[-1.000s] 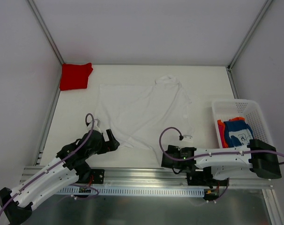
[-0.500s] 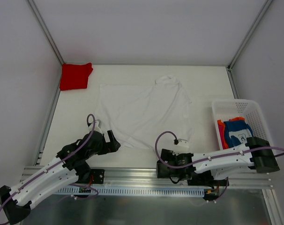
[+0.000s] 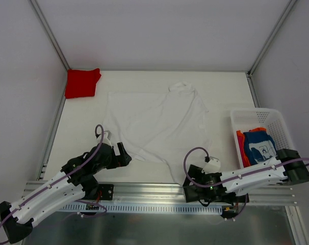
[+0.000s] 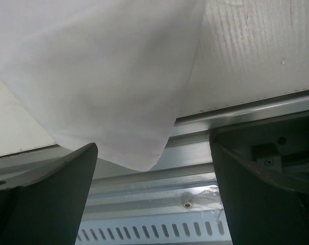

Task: Fold and stack the t-shirts
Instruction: Flatten the tshirt out

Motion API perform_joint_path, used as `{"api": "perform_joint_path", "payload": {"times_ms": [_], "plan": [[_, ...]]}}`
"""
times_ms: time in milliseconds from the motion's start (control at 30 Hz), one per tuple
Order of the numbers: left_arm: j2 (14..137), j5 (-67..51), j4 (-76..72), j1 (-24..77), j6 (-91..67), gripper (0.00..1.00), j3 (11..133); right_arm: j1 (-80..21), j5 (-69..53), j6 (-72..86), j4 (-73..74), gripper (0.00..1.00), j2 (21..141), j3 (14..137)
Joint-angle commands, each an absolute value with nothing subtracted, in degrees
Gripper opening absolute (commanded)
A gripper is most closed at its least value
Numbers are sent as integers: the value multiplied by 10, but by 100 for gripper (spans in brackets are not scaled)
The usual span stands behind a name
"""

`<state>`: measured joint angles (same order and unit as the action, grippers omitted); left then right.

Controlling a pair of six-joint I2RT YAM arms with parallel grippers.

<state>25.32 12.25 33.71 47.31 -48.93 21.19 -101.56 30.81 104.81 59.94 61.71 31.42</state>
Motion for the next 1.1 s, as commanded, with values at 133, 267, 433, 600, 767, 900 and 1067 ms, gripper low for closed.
{"api": "perform_joint_path", "payload": {"times_ms": [133,267,433,600,767,900,1067], "plan": [[252,126,341,481,-491,98,216,-1019,359,1136,604,100,600,259],[254,127,342,481,-491,98,216,-1018,369,1135,601,100,620,275],[257,127,341,481,-490,98,216,-1010,367,1114,531,98,649,274],[253,126,341,481,-491,98,215,-1007,362,1094,491,91,693,286],[256,126,341,481,-490,98,217,-1001,361,1074,486,58,715,310],[253,126,341,481,-490,98,215,-1000,362,1073,483,56,710,307],[252,127,341,481,-492,98,216,-999,361,1071,477,42,715,309]]}}
